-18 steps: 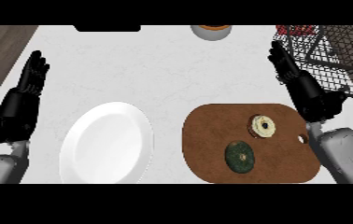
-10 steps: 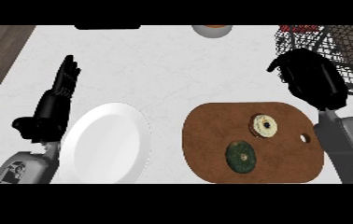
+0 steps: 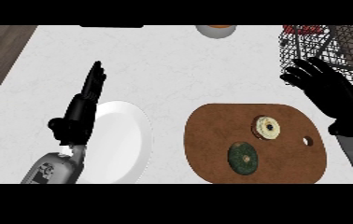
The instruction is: Pick the cupcake from the cutting board and place it in the tiered basket
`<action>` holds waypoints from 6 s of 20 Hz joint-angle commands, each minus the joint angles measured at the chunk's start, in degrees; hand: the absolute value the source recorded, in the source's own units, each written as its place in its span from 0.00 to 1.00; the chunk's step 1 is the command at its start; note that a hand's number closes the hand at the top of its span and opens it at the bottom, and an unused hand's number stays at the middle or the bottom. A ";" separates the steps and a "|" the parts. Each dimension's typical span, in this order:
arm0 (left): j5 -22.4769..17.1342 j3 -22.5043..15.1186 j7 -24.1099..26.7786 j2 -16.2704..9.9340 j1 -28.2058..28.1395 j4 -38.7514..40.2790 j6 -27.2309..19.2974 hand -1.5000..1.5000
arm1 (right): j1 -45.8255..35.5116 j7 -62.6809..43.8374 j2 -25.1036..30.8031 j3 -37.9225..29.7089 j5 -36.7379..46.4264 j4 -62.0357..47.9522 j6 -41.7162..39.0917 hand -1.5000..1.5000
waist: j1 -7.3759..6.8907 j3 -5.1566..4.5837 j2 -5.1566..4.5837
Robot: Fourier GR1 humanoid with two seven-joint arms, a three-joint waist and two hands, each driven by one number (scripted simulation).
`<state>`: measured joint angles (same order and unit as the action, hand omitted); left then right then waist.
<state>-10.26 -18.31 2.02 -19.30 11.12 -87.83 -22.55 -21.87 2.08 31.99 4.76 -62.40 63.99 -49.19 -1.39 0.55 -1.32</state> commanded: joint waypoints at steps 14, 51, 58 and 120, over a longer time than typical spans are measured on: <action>1.83 -0.91 -1.70 2.23 0.11 0.94 -2.35 0.50 | -11.18 3.07 24.00 -14.98 32.99 21.19 -19.01 0.00 | 1.50 -0.07 1.41; 9.47 0.40 -3.05 7.23 -2.09 -0.76 -0.85 0.50 | 7.69 38.85 27.81 1.65 92.61 31.63 11.00 0.00 | 1.17 -0.51 1.27; 9.30 2.48 -3.08 6.86 -2.56 0.08 1.17 0.50 | 7.20 41.31 25.41 8.70 98.95 32.76 19.41 0.00 | 1.02 -0.53 1.28; 17.75 10.90 -4.00 16.14 -2.58 -0.46 9.43 0.50 | -0.51 41.57 -0.45 11.15 121.48 8.37 21.30 0.00 | 1.25 -0.55 1.32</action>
<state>6.40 -7.06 -1.86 -4.32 8.47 -88.12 -12.65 -21.53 41.05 32.31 16.98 58.28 73.05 -24.08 -0.16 0.00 -0.01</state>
